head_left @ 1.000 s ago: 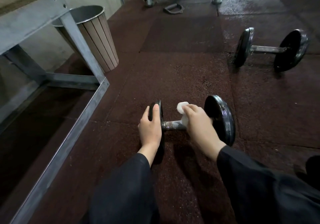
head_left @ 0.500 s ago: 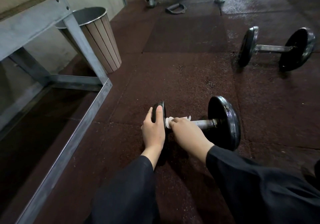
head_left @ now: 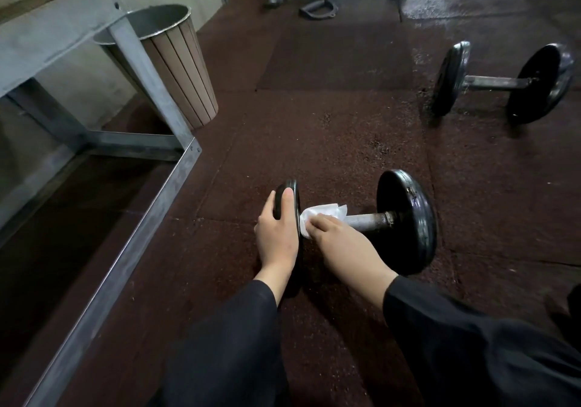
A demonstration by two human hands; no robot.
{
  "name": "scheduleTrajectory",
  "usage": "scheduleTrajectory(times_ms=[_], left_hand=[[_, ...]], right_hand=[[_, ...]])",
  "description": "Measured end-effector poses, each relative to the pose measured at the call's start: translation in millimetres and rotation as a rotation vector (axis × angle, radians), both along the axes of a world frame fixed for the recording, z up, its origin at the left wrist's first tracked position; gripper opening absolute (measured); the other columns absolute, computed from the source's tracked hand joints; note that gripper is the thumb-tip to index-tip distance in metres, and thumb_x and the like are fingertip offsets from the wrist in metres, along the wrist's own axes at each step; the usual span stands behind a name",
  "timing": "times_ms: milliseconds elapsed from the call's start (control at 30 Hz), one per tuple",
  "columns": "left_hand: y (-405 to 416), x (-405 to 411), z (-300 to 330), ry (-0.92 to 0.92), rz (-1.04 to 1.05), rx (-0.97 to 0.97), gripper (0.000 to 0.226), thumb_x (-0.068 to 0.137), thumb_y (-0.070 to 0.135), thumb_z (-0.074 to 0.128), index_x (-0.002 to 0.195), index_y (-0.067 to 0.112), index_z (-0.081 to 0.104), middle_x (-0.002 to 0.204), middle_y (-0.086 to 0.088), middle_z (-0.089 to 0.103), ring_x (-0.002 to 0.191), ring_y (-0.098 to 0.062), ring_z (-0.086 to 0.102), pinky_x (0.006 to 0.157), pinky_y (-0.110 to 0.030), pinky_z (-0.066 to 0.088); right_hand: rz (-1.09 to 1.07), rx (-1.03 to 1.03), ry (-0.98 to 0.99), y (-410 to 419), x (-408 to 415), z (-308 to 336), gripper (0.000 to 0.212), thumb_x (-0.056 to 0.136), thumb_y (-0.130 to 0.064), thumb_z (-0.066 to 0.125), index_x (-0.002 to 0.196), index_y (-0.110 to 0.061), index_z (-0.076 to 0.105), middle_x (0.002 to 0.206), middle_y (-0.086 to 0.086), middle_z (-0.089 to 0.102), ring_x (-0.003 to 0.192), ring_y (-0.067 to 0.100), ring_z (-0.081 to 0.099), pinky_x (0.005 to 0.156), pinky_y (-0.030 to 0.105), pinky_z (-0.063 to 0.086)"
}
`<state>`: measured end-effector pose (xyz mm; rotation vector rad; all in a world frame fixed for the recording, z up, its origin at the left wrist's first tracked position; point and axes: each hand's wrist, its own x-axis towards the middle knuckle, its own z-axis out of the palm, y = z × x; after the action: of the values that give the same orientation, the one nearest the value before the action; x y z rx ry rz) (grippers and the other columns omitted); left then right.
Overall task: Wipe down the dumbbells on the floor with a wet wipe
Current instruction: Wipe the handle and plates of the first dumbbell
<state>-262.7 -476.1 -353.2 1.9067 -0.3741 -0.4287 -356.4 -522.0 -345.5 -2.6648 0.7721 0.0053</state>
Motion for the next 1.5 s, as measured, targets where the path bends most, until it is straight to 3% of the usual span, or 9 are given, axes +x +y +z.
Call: scheduleTrajectory(times_ms=[167, 267, 400, 633, 767, 900, 1033, 1200, 1500], left_hand=[[0.7, -1.2, 2.7, 0.01, -0.001, -0.001, 0.05, 0.093, 0.044, 0.044, 0.132, 0.015, 0.053, 0.134, -0.001, 0.057, 0.127, -0.016, 0.049, 0.109, -0.03, 0.034], [2.1, -2.8, 4.0, -0.001, -0.007, 0.0, 0.049, 0.094, 0.043, 0.044, 0.133, 0.015, 0.053, 0.135, -0.001, 0.056, 0.128, -0.015, 0.048, 0.107, -0.027, 0.034], [0.7, -2.1, 5.4, -0.009, 0.0, 0.006, 0.049, 0.094, 0.042, 0.044, 0.134, 0.014, 0.052, 0.136, -0.001, 0.055, 0.13, -0.015, 0.046, 0.109, -0.027, 0.032], [1.5, -4.0, 4.8, -0.004, 0.007, -0.019, 0.05, 0.094, 0.042, 0.045, 0.134, 0.013, 0.052, 0.137, -0.002, 0.055, 0.129, -0.015, 0.046, 0.107, -0.024, 0.032], [2.4, -4.8, 6.1, 0.004, 0.016, -0.024, 0.051, 0.094, 0.041, 0.046, 0.135, 0.012, 0.05, 0.139, -0.001, 0.053, 0.131, -0.014, 0.044, 0.1, -0.015, 0.027], [1.4, -4.2, 5.4, -0.001, 0.004, -0.018, 0.05, 0.094, 0.042, 0.045, 0.134, 0.013, 0.052, 0.138, -0.001, 0.054, 0.13, -0.014, 0.046, 0.103, -0.018, 0.029], [1.1, -3.6, 3.7, -0.013, -0.001, -0.017, 0.049, 0.095, 0.041, 0.045, 0.134, 0.012, 0.052, 0.137, -0.002, 0.055, 0.129, -0.015, 0.046, 0.109, -0.026, 0.032], [1.4, -4.6, 4.9, -0.012, 0.009, -0.019, 0.05, 0.094, 0.042, 0.045, 0.135, 0.012, 0.051, 0.138, -0.002, 0.053, 0.131, -0.014, 0.045, 0.107, -0.022, 0.03], [0.2, -4.8, 6.0, 0.001, 0.012, -0.015, 0.051, 0.094, 0.043, 0.045, 0.135, 0.013, 0.051, 0.139, -0.001, 0.052, 0.131, -0.014, 0.044, 0.103, -0.019, 0.028]], right_hand=[[0.105, -0.091, -0.1, -3.6, 0.5, -15.3, 0.047, 0.091, 0.007, 0.031, 0.137, 0.001, 0.042, 0.145, 0.016, 0.038, 0.136, 0.028, 0.033, 0.112, 0.035, 0.026], [0.131, -0.214, -0.134, -2.8, -16.1, -28.0, 0.056, 0.07, 0.001, 0.031, 0.112, -0.003, 0.068, 0.122, 0.01, 0.064, 0.114, 0.023, 0.061, 0.102, 0.023, 0.039], [0.155, -0.33, -0.024, 1.6, -17.5, -29.2, 0.054, 0.068, -0.003, 0.03, 0.101, -0.002, 0.072, 0.114, 0.012, 0.068, 0.105, 0.027, 0.065, 0.114, 0.023, -0.002], [0.105, -0.325, -0.062, -2.7, -38.3, -43.1, 0.042, 0.077, -0.005, 0.036, 0.1, 0.003, 0.071, 0.116, 0.013, 0.067, 0.107, 0.031, 0.064, 0.107, 0.033, 0.033], [-0.04, -0.297, -0.2, -5.1, -44.7, -43.4, 0.045, 0.076, -0.004, 0.036, 0.104, 0.005, 0.069, 0.116, 0.015, 0.067, 0.107, 0.034, 0.063, 0.11, 0.03, 0.023], [-0.041, -0.222, -0.23, -6.9, -31.5, -34.2, 0.052, 0.067, -0.005, 0.032, 0.101, 0.002, 0.071, 0.113, 0.016, 0.068, 0.102, 0.032, 0.066, 0.082, 0.037, 0.053], [0.04, -0.271, -0.198, -13.1, -17.0, -20.7, 0.05, 0.066, -0.009, 0.031, 0.092, -0.003, 0.074, 0.096, 0.011, 0.072, 0.089, 0.026, 0.071, 0.075, 0.029, 0.055], [-0.12, -0.206, -0.076, -30.7, -16.1, -15.0, 0.034, 0.093, -0.006, 0.036, 0.121, -0.013, 0.053, 0.121, 0.006, 0.054, 0.116, 0.023, 0.048, 0.099, 0.03, 0.033], [-0.16, -0.062, 0.026, -37.3, -13.6, -6.4, 0.033, 0.092, -0.008, 0.041, 0.117, -0.015, 0.06, 0.116, 0.003, 0.058, 0.113, 0.022, 0.052, 0.09, 0.034, 0.046]])
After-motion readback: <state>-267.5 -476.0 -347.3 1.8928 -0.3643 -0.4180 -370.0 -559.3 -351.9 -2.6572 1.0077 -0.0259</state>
